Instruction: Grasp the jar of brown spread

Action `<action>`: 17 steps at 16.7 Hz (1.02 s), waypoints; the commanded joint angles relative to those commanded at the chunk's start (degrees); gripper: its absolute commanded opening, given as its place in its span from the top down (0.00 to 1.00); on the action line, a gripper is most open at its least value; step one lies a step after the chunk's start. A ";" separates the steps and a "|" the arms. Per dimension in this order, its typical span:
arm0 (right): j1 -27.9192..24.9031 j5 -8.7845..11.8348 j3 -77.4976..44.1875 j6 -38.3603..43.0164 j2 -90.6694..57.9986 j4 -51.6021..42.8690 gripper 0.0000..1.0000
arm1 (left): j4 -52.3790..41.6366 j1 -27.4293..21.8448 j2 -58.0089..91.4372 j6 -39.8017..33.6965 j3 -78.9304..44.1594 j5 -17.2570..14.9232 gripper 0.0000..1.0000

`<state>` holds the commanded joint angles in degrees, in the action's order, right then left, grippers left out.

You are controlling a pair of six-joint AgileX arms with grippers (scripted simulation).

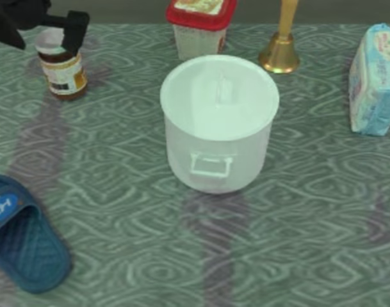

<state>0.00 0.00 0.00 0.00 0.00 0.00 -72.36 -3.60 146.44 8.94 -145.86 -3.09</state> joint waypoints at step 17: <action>0.00 0.00 0.00 0.00 0.00 0.00 0.00 | 7.53 -0.23 3.82 -0.20 3.69 0.01 0.08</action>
<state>0.00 0.00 0.00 0.00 0.00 0.00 -64.83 -3.82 150.27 8.73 -142.17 -3.09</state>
